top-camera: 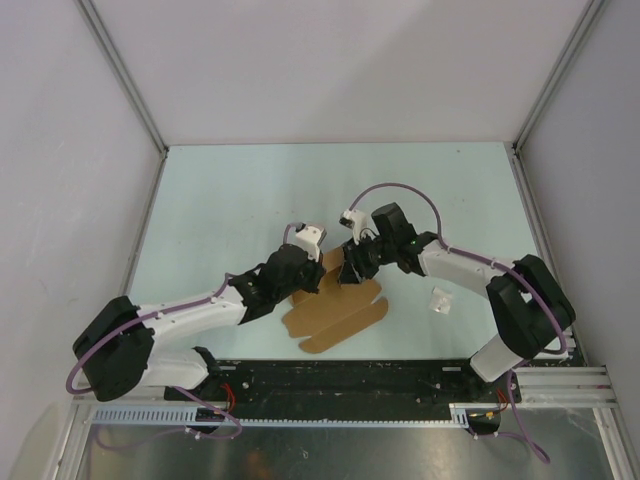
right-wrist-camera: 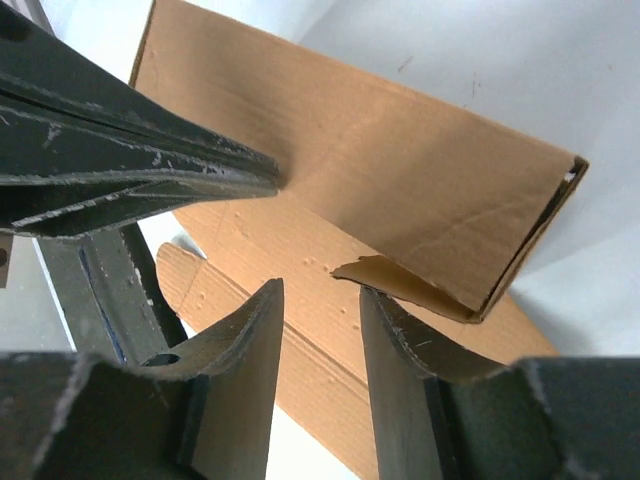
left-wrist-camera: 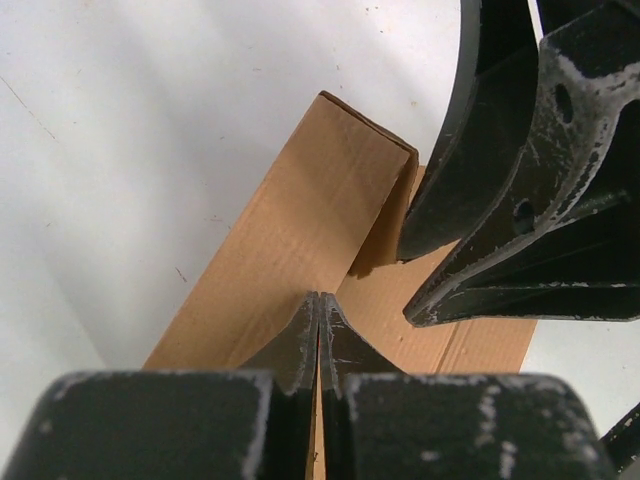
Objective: Fold the paper box
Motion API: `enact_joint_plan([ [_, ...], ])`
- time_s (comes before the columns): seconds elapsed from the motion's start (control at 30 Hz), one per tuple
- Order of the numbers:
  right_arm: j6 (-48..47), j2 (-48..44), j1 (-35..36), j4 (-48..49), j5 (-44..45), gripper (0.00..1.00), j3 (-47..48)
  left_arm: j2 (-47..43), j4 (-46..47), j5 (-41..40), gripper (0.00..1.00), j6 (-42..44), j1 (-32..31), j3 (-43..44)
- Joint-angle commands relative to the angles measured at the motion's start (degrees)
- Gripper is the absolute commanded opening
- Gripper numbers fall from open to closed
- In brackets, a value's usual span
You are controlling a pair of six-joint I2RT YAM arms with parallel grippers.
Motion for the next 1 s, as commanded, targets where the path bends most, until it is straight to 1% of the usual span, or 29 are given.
enact_joint_plan([
  [0.0,1.4,1.0,-0.3,6.7,-4.0,0.42,-0.5,-1.7,-0.4,-0.7,0.0,0.8,0.2,0.5],
  [0.1,2.1,2.0,-0.7,9.7,-6.0,0.43,-0.5,-1.6,-0.4,-0.7,0.0,0.8,0.2,0.4],
  [0.17,2.0,2.1,-1.0,10.0,-7.2,0.43,-0.5,-1.6,-0.5,-0.8,0.0,0.8,0.2,0.4],
  [0.23,1.0,0.8,-1.2,8.6,-7.4,0.43,-0.6,-1.5,-0.5,-0.7,0.0,0.7,0.2,0.3],
  [0.3,-0.7,-2.2,-1.8,4.8,-6.2,0.43,-0.6,-1.7,-0.5,-0.7,0.0,0.6,0.2,0.0],
  [0.4,-1.8,-6.7,-3.2,1.4,-5.7,0.43,-0.7,-1.5,-0.5,-0.7,0.0,0.5,0.2,0.1],
  [0.57,-4.9,-13.0,-6.3,-1.9,-4.1,0.45,-0.9,-1.5,-0.5,-0.7,0.0,0.6,0.2,0.1],
  [0.67,-6.6,-14.7,-7.4,-3.7,-0.4,0.46,-1.0,-1.6,-0.5,-0.7,0.0,0.5,0.3,0.1],
  [0.7,-7.6,-14.7,-7.4,-4.6,3.0,0.47,-1.0,-1.8,-0.5,-0.7,0.0,0.5,0.2,0.2],
  [0.8,-8.1,-13.4,-7.3,-5.6,9.1,0.47,-0.9,-1.8,-0.5,-0.6,0.0,0.6,0.2,0.1],
  [0.87,-7.3,-12.8,-7.3,-6.1,9.9,0.47,-1.1,-1.9,-0.5,-0.7,0.0,0.5,0.2,0.1],
  [0.93,-6.1,-13.2,-6.9,-2.1,10.0,0.48,-4.0,-1.9,-0.5,-0.7,0.0,0.5,0.2,0.1],
  [0.97,-5.6,-13.6,-6.1,0.1,12.6,0.49,-5.2,-1.7,-0.5,-0.7,0.0,0.5,0.2,0.2],
])
